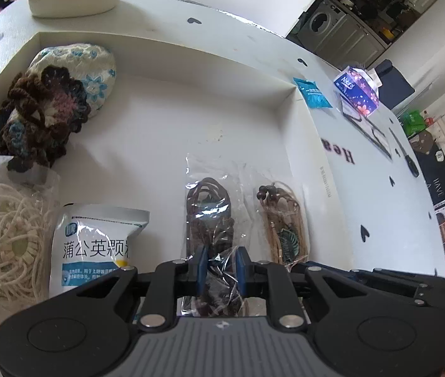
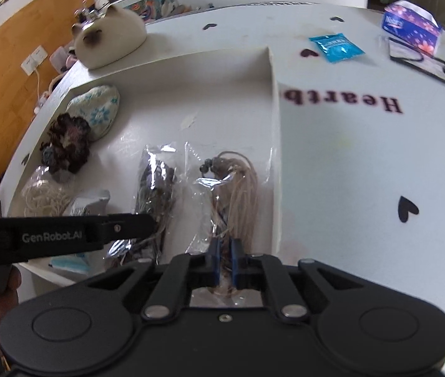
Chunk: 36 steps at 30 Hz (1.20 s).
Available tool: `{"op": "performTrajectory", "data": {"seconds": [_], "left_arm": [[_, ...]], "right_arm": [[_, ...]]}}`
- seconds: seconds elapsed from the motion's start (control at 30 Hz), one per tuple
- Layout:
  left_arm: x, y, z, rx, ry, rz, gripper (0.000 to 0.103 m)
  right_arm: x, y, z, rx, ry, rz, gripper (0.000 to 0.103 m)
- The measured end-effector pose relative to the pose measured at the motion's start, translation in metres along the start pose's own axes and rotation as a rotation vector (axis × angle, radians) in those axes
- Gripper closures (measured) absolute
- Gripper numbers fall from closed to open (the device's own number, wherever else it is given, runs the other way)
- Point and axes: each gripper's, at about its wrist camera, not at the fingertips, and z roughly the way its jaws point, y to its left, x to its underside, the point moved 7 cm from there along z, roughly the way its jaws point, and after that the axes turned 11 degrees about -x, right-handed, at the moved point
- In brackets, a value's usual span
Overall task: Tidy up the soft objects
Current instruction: 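Open both tools to drop the bagged cables into the tray, then move both open tools toward the blue packet and bagged face mask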
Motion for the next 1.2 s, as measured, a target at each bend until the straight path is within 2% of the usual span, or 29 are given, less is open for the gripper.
{"op": "performTrajectory", "data": {"seconds": [0.23,0.3,0.47,0.67,0.73,0.77,1.0,1.07,1.2], "left_arm": [[-0.004,0.004,-0.011,0.002,-0.008,-0.032,0.08],[-0.004,0.004,-0.016,0.0,-0.009,-0.035,0.071],[-0.004,0.003,-0.033,-0.007,-0.04,-0.009,0.06],[-0.004,0.002,-0.05,-0.021,-0.073,0.035,0.046],[-0.003,0.002,-0.054,-0.025,-0.079,0.049,0.04],[-0.002,0.002,-0.056,-0.028,-0.082,0.055,0.033],[0.002,0.009,-0.068,-0.049,-0.106,0.079,0.009],[0.003,0.012,-0.07,-0.058,-0.111,0.079,0.006],[0.005,0.018,-0.075,-0.067,-0.119,0.074,0.0]], "right_arm": [[-0.004,0.0,-0.015,-0.004,-0.034,0.002,0.095],[-0.006,0.002,-0.021,-0.015,-0.047,-0.001,0.095],[-0.009,0.011,-0.038,-0.03,-0.089,-0.02,0.093],[-0.012,0.016,-0.056,-0.032,-0.129,-0.04,0.082],[-0.011,0.016,-0.061,-0.027,-0.137,-0.049,0.08],[-0.01,0.017,-0.063,-0.025,-0.141,-0.052,0.079],[-0.004,0.018,-0.076,0.001,-0.171,-0.055,0.052],[-0.002,0.017,-0.077,0.012,-0.176,-0.049,0.048],[0.002,0.014,-0.082,0.04,-0.191,-0.034,0.027]]}}
